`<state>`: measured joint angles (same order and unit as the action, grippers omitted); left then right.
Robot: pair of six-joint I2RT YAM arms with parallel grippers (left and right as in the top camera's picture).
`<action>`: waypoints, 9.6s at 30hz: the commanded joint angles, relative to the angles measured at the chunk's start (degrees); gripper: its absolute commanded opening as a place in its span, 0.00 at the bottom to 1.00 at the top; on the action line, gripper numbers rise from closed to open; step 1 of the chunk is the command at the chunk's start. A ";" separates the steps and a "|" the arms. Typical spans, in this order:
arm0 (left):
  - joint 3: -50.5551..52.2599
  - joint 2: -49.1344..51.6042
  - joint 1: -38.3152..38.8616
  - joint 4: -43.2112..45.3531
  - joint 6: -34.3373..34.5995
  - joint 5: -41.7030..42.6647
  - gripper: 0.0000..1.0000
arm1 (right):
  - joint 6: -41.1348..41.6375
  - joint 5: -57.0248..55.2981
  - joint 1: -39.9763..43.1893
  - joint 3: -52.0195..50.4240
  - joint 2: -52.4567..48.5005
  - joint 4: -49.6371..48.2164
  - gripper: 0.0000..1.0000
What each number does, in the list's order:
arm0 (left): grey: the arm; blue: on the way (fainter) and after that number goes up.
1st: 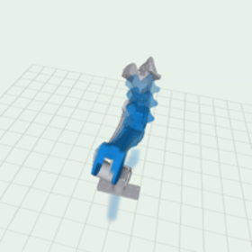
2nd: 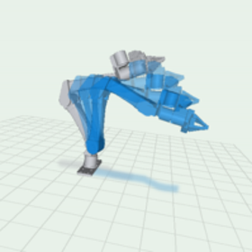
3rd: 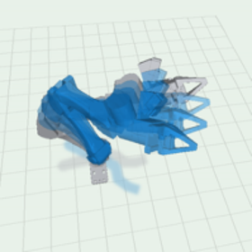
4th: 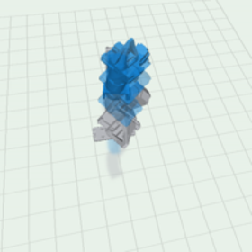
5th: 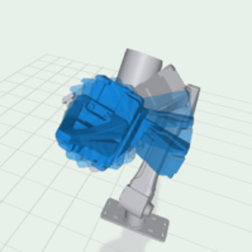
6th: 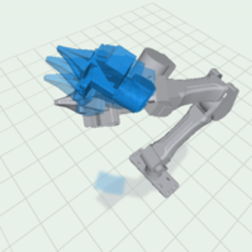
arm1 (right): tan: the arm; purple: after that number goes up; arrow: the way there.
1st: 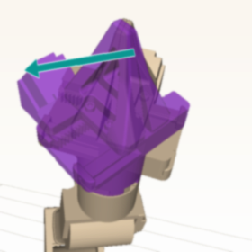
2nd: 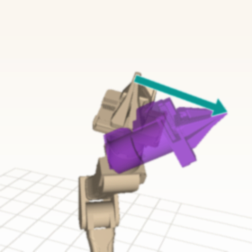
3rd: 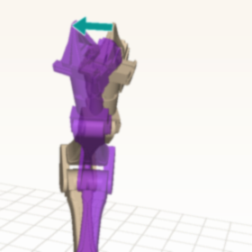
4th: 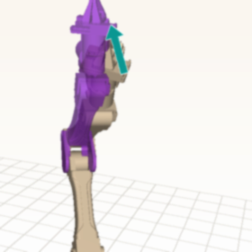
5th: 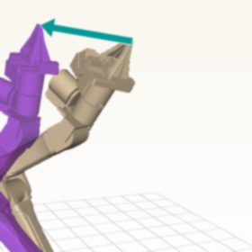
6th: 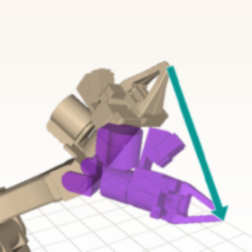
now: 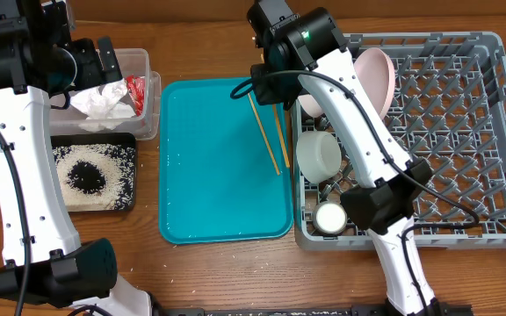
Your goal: Sort waste into correct bins and load items into the dishwasher
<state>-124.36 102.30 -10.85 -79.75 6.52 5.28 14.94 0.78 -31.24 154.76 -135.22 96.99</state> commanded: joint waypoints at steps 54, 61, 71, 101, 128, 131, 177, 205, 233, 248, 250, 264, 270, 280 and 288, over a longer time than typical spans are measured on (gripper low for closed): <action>-0.90 0.57 1.14 0.07 0.79 -0.39 1.00 | -9.44 -1.18 8.39 -44.94 26.95 -19.23 0.35; -0.90 0.57 1.14 0.07 0.79 -0.39 1.00 | -9.42 -0.74 -0.59 -44.81 23.08 -33.18 0.43; -0.90 0.57 1.14 0.07 0.79 -0.39 1.00 | -11.67 -2.32 -2.78 -44.81 9.94 -39.17 0.41; -0.90 0.57 1.14 0.07 0.79 -0.39 1.00 | -11.93 5.40 -0.55 -44.87 -0.46 -39.65 0.40; -0.90 0.57 1.18 0.07 0.79 -0.39 1.00 | -11.50 5.29 -5.40 -12.98 -0.66 -10.67 0.04; -0.90 0.61 1.18 0.07 0.79 -0.39 1.00 | -8.28 2.51 -4.63 -4.98 -0.66 -3.82 0.04; -0.90 0.68 1.14 0.07 0.79 -0.39 1.00 | -7.91 -8.90 15.93 -67.30 32.24 -12.76 0.10; -0.90 0.68 1.14 0.07 0.79 -0.39 1.00 | -0.57 -5.01 12.13 -39.98 54.18 -4.31 1.00; -0.90 0.68 1.14 0.07 0.79 -0.39 1.00 | -7.91 -4.42 28.63 -95.25 97.39 -58.93 1.00; -0.90 0.70 1.14 0.07 0.79 -0.39 1.00 | -7.69 4.04 32.81 -148.87 129.98 -95.45 1.00; -0.90 0.70 1.14 0.07 0.79 -0.39 1.00 | -7.69 4.02 32.81 -150.70 132.19 -95.43 1.00; -0.90 0.72 1.14 0.07 0.79 -0.39 0.99 | -7.67 3.91 32.46 -154.33 135.10 -92.56 1.00; -0.90 0.72 1.14 0.04 0.79 -0.39 1.00 | -7.69 3.41 31.54 -154.31 135.10 -92.61 1.00; -0.90 0.72 1.14 0.04 0.79 -0.39 1.00 | -7.69 3.39 31.52 -154.31 135.05 -92.59 1.00; -0.90 0.72 1.14 0.04 0.79 -0.39 1.00 | -7.69 3.39 31.52 -154.31 135.05 -92.59 1.00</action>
<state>-124.40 102.35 -10.11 -79.75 6.52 5.28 7.44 4.25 0.64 1.06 -0.73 4.62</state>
